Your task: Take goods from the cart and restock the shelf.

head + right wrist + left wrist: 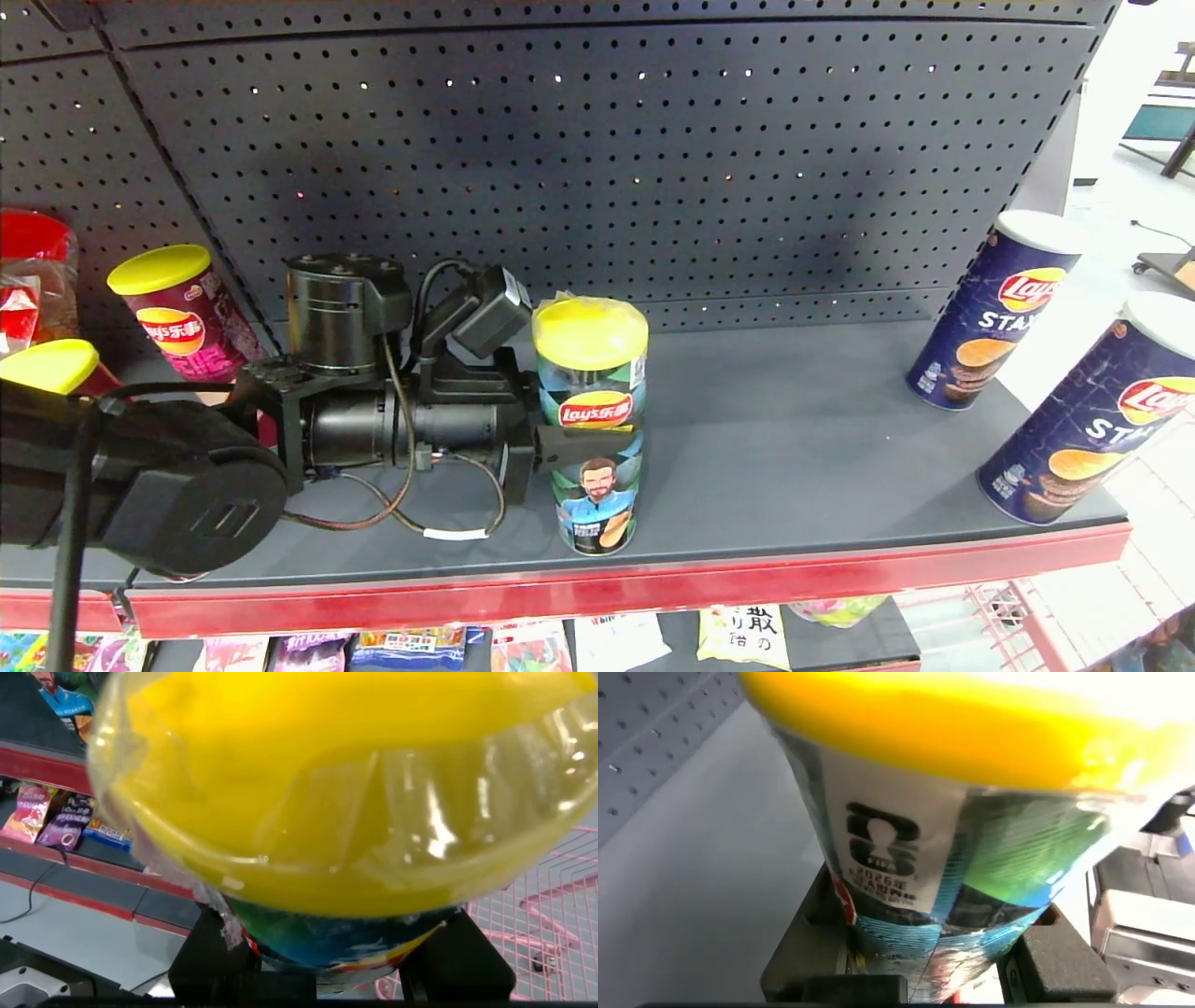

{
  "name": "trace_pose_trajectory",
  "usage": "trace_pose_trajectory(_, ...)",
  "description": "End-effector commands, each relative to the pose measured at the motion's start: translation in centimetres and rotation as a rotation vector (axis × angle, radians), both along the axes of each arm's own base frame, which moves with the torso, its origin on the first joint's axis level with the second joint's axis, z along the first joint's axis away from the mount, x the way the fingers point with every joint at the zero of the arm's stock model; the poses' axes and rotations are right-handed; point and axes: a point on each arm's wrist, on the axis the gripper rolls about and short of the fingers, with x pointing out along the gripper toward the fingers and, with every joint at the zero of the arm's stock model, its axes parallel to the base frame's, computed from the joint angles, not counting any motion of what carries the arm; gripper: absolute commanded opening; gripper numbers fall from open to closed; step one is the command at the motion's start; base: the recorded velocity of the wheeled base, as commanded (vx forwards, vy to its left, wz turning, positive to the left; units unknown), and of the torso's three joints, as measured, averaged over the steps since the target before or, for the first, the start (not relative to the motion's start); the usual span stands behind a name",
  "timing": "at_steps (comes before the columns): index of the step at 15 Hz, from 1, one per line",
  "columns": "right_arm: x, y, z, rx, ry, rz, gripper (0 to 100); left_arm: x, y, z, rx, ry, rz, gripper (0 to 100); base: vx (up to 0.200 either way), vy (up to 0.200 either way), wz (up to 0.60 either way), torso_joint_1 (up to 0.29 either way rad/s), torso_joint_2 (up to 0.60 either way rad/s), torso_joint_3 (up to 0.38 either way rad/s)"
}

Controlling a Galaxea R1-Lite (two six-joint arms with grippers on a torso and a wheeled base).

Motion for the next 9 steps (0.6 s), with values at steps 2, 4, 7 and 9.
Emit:
trace_pose_trajectory(2, 0.0, 0.0, 0.0, -0.001, -0.003, 0.002, 0, 0.1, 0.0, -0.3, 0.002, 0.005, 0.002, 0, 0.000, 0.000, 0.00, 0.000, 0.00, 0.000)
trace_pose_trajectory(4, -0.1, 0.0, 0.0, 0.001, -0.002, 0.001, 0, 0.1, 0.2, -1.0, 0.015, 0.020, 0.006, 0, 0.000, 0.000, 0.00, 0.000, 0.00, 0.000)
trace_pose_trajectory(7, -0.1, 0.0, 0.0, 0.001, -0.007, 0.001, 0, -0.6, 0.5, -1.7, 0.022, 0.007, -0.012, 0, 0.000, 0.000, 0.00, 0.000, 0.00, 0.000)
trace_pose_trajectory(9, -0.1, 0.0, 0.1, 0.000, -0.009, 0.003, 0, -1.1, 0.7, -1.5, 0.013, 0.001, -0.015, 0, 0.000, 0.000, 0.00, 0.000, 0.00, 0.000)
